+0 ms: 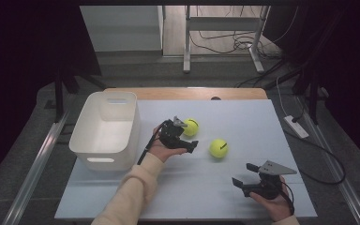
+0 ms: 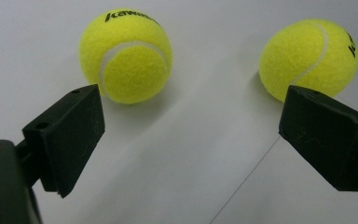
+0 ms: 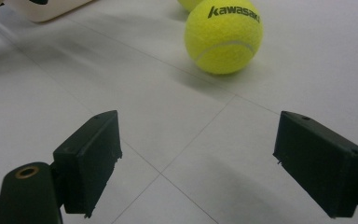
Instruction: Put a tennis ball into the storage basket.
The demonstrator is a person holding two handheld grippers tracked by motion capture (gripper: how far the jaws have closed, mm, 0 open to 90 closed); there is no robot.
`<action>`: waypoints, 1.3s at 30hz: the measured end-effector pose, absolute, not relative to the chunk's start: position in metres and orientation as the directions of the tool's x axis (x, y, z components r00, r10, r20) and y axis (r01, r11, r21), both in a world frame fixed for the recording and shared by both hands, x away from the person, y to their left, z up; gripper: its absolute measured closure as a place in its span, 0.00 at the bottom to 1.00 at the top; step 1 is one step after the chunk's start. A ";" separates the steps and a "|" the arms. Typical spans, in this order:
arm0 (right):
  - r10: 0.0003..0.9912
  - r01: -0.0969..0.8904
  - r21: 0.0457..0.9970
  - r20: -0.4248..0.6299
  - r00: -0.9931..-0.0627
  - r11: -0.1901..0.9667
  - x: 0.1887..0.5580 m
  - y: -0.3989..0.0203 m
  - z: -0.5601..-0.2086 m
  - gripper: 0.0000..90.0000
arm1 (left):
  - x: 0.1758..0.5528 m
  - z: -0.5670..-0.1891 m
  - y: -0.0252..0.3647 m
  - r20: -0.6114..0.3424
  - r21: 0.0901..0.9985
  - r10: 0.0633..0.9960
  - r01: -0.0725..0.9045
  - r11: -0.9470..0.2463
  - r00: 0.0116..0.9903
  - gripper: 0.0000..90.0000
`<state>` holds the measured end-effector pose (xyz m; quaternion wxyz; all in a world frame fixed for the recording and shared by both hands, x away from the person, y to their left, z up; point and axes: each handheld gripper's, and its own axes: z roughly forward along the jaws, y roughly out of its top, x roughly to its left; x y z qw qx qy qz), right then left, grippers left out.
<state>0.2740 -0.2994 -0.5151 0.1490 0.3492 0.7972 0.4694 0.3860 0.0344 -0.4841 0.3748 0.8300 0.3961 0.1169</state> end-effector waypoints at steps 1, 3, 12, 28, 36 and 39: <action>0.697 0.416 0.853 0.090 -0.712 0.316 0.274 -0.299 -0.515 0.16 | 0.386 -0.484 0.034 -0.103 0.715 0.745 0.570 -0.405 0.659 0.09; 0.696 0.416 0.853 0.089 -0.713 0.316 0.274 -0.299 -0.515 0.16 | 0.389 -0.483 0.033 -0.103 0.712 0.746 0.573 -0.407 0.658 0.09; 0.697 0.416 0.853 0.088 -0.711 0.316 0.274 -0.299 -0.515 0.16 | 0.401 -0.485 0.032 -0.108 0.697 0.758 0.593 -0.403 0.643 0.09; 0.700 0.418 0.853 0.091 -0.709 0.312 0.273 -0.301 -0.515 0.16 | 0.422 -0.490 0.027 -0.105 0.674 0.777 0.619 -0.403 0.621 0.08; 0.701 0.419 0.852 0.090 -0.707 0.313 0.273 -0.301 -0.515 0.16 | 0.430 -0.494 0.025 -0.112 0.666 0.781 0.630 -0.400 0.614 0.08; 0.701 0.420 0.852 0.090 -0.707 0.313 0.273 -0.301 -0.515 0.16 | 0.433 -0.494 0.024 -0.108 0.662 0.784 0.632 -0.402 0.612 0.08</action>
